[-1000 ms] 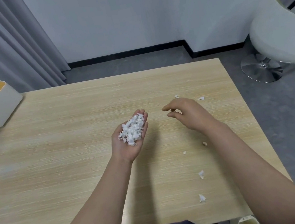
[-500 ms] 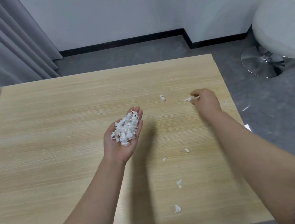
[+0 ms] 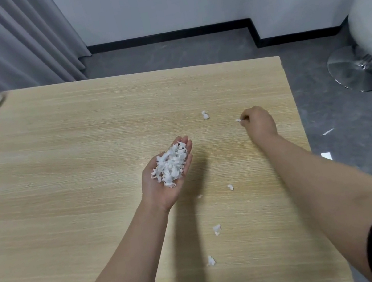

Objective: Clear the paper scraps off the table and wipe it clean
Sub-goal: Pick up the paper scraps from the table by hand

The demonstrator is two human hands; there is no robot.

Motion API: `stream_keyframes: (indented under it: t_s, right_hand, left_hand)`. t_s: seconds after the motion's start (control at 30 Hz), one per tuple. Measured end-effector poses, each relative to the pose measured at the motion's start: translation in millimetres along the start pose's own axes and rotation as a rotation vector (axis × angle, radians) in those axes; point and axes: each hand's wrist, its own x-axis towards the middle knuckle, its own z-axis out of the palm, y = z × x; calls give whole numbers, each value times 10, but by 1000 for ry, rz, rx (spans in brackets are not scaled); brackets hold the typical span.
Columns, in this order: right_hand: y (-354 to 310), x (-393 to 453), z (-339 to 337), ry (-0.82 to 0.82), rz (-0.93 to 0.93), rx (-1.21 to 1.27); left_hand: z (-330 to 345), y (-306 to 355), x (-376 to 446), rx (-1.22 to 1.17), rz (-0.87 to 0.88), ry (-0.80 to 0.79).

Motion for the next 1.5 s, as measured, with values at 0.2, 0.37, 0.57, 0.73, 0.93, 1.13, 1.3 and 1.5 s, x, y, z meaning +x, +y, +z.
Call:
stream_keyframes:
  t_s: [0.2,0.37,0.57,0.73,0.93,1.13,1.3,1.5]
  right_hand:
    - [-159,4,52,1,-5,134]
    - [-500,129,163,-36,-99,253]
    - [-677,262,358,-131,-184,163]
    - [-685,241,423,-115,-258,-15]
    - [-659,146,498,-98,-218,-28]
    - [-716,-180,364,-82,-239,165]
    - [-866,-703,231,-61,-299,282]
    - [-1080,-1346,117,-70,-314,352]
  left_hand:
    - [-6,-8,2,30,-3,14]
    - [-21,14,-15,12,23,13]
    - [-84,132,-84,-12,57,37]
    - [-214,269,-177,-35,115,53]
    - [-301,295,-318,-31,169,165]
    - [-418,178,-495,-48,186,122]
    - [-554,106,-636,-69,118,50]
    - [-464,-1,-771,4,96,29]
